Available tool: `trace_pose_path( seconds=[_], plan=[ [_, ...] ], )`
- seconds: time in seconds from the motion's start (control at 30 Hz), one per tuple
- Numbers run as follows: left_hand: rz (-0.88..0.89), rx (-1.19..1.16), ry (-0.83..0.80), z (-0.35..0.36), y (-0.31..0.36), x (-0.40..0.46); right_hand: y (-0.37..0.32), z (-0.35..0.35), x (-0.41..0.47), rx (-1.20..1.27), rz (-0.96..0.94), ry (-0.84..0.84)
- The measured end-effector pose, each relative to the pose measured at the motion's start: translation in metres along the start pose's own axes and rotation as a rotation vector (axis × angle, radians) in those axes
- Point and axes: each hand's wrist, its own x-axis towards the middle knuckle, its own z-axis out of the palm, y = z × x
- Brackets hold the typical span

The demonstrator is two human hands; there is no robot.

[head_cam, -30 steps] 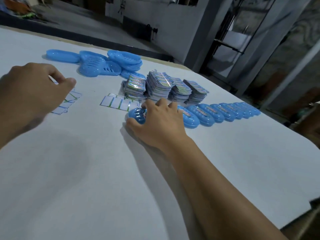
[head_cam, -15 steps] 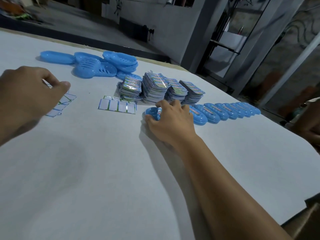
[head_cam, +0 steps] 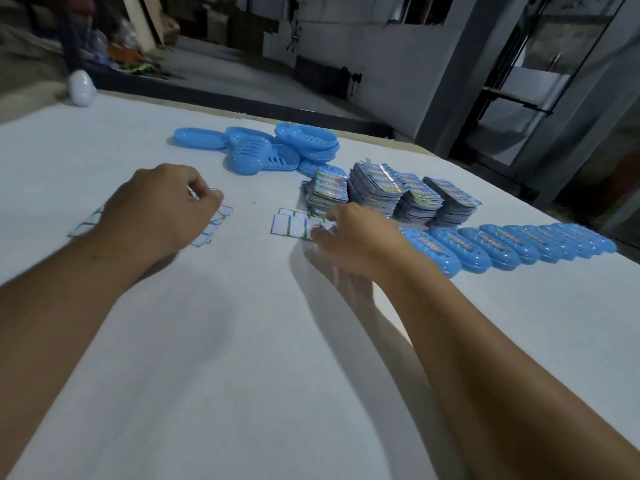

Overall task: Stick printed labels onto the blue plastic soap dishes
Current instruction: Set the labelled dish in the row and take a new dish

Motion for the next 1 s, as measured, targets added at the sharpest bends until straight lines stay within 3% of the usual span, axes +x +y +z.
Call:
trace_pose_path(
  seconds=[0.47,0.8,1.0],
  plan=[
    [-0.024,0.057,-0.035,-0.012,-0.002,0.001,-0.043,0.012,0.012,0.067,-0.092,0.004],
    [-0.042,0.035,0.029,-0.015,-0.009,0.005,-0.093,0.024,0.028,0.201,-0.175,0.008],
    [0.003,0.011,-0.018,-0.013,-0.009,0.006,-0.114,0.027,0.038,0.481,-0.150,-0.010]
  ],
)
